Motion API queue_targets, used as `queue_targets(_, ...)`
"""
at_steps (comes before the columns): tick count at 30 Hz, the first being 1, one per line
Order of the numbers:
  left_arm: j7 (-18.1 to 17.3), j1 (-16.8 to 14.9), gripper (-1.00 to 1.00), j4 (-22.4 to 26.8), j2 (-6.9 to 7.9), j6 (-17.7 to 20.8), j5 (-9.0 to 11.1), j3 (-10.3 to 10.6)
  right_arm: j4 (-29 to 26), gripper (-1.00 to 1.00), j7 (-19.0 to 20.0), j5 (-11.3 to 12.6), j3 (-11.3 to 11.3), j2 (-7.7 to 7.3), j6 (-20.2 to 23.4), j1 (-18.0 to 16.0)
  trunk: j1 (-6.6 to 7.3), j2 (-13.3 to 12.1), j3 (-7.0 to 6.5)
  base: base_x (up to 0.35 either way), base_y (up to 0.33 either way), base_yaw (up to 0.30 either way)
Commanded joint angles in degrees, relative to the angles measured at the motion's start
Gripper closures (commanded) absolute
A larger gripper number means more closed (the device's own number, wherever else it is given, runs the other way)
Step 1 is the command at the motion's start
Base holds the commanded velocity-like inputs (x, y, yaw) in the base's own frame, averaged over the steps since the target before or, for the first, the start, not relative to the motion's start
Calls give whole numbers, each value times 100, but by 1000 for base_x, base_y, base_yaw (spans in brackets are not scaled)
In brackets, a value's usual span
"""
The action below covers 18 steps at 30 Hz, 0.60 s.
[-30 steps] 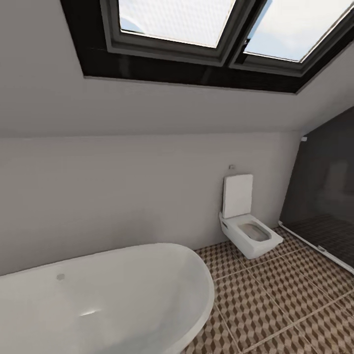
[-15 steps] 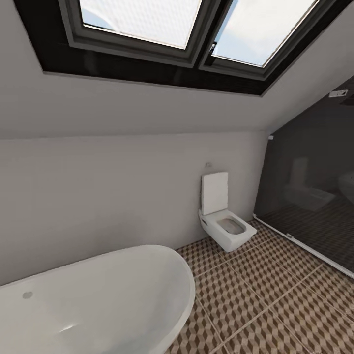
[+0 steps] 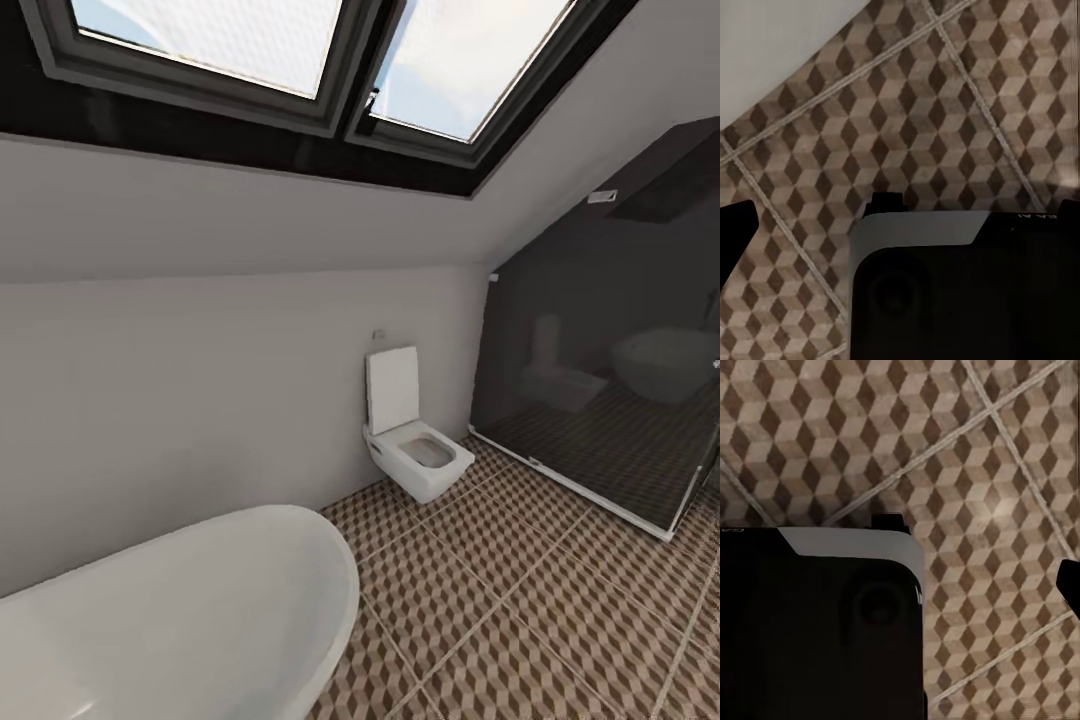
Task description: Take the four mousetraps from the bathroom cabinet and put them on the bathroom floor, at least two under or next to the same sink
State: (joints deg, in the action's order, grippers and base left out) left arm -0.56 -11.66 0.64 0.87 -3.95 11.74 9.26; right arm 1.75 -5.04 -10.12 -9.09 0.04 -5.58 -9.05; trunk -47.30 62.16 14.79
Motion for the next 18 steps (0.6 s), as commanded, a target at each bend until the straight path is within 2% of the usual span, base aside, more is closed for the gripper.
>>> queue_targets(1, -6, -2, -100, -3, 1, -18, 57, 49, 19, -100, -25, -60, -49, 1, -31, -9, 0, 5, 7, 0, 0, -296)
queue_targets(18, -6, -2, -100, -3, 1, -18, 57, 49, 19, -100, -24, -60, -50, 0, -31, -9, 0, 5, 7, 0, 0, -296)
